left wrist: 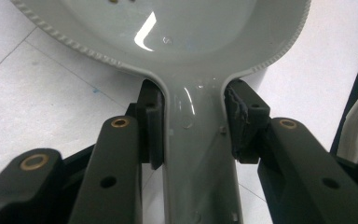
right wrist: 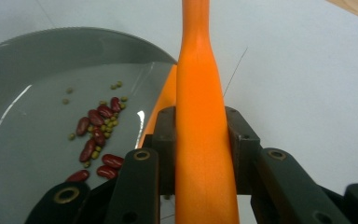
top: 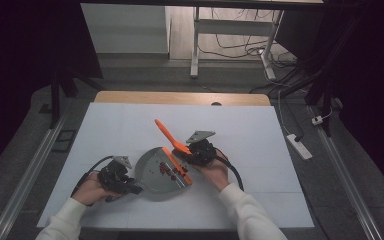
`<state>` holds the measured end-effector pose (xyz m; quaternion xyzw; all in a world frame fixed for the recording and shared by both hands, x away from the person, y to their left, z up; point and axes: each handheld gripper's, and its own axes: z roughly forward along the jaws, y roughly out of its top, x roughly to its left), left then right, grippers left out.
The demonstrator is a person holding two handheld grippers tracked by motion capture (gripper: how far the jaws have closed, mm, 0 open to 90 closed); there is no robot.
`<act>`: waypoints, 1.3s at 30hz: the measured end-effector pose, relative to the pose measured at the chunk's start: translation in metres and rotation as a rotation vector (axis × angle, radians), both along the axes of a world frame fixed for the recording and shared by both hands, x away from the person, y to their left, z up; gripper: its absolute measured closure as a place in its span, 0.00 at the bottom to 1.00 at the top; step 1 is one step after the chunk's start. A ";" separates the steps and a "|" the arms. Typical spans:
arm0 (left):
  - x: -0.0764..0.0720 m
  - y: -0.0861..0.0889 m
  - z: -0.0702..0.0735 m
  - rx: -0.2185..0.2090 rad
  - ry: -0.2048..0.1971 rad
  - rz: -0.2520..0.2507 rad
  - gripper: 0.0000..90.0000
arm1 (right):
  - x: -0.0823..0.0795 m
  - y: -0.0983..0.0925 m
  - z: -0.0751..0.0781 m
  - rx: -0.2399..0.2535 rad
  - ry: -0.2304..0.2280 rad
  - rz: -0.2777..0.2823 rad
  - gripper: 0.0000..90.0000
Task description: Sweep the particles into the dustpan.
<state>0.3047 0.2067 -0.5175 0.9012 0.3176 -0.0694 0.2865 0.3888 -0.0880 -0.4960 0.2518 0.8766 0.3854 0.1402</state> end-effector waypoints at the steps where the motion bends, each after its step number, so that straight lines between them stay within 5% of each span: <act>1: 0.000 0.000 0.000 0.000 0.001 0.000 0.69 | -0.001 0.001 0.000 0.004 0.002 0.005 0.78; 9: 0.000 0.000 0.000 0.003 0.002 -0.003 0.69 | -0.007 0.008 0.000 0.011 0.007 0.026 0.78; 18: 0.000 0.000 -0.001 0.002 0.003 -0.002 0.69 | -0.015 0.016 0.004 0.093 0.062 0.090 0.78; 21: 0.000 0.000 -0.001 0.004 0.002 -0.005 0.69 | -0.018 0.016 0.009 0.112 0.031 0.100 0.78; 28: 0.000 0.000 -0.001 0.008 0.002 -0.007 0.69 | -0.012 0.000 0.019 0.135 -0.022 0.029 0.78; 35: 0.000 0.000 -0.001 0.007 0.005 -0.005 0.69 | -0.001 -0.011 0.010 0.066 -0.050 -0.048 0.78; 39: 0.000 0.000 -0.001 0.008 0.004 -0.006 0.69 | 0.005 -0.016 0.001 0.039 -0.029 -0.078 0.78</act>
